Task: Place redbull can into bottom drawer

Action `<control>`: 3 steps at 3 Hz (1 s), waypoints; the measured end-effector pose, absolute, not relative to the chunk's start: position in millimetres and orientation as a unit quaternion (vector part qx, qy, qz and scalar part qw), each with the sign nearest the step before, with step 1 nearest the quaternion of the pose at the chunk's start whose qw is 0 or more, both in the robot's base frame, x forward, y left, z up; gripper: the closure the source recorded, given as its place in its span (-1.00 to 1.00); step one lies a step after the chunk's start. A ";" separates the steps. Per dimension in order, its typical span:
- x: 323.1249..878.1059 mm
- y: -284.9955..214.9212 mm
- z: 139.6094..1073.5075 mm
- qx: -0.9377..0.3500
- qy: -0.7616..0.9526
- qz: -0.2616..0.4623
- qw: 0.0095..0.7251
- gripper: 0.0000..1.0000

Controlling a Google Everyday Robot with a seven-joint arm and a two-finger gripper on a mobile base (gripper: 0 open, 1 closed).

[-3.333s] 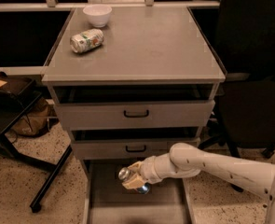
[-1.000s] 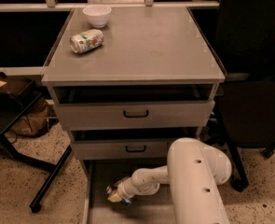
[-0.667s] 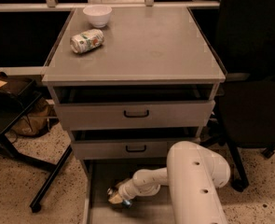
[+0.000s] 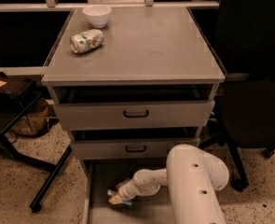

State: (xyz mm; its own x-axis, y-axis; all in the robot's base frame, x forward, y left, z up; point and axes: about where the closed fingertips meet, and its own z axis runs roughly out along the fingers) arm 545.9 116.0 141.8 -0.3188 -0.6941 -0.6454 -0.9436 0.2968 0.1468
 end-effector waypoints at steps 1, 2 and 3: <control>545.9 116.0 141.8 -0.532 0.769 0.261 0.239 0.19; 545.8 116.1 141.8 -0.532 0.769 0.261 0.239 -0.28; 545.8 116.1 141.7 -0.532 0.769 0.261 0.239 -0.74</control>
Offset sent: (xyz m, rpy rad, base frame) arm 0.0000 0.0000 0.0000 0.0000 0.0000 0.0000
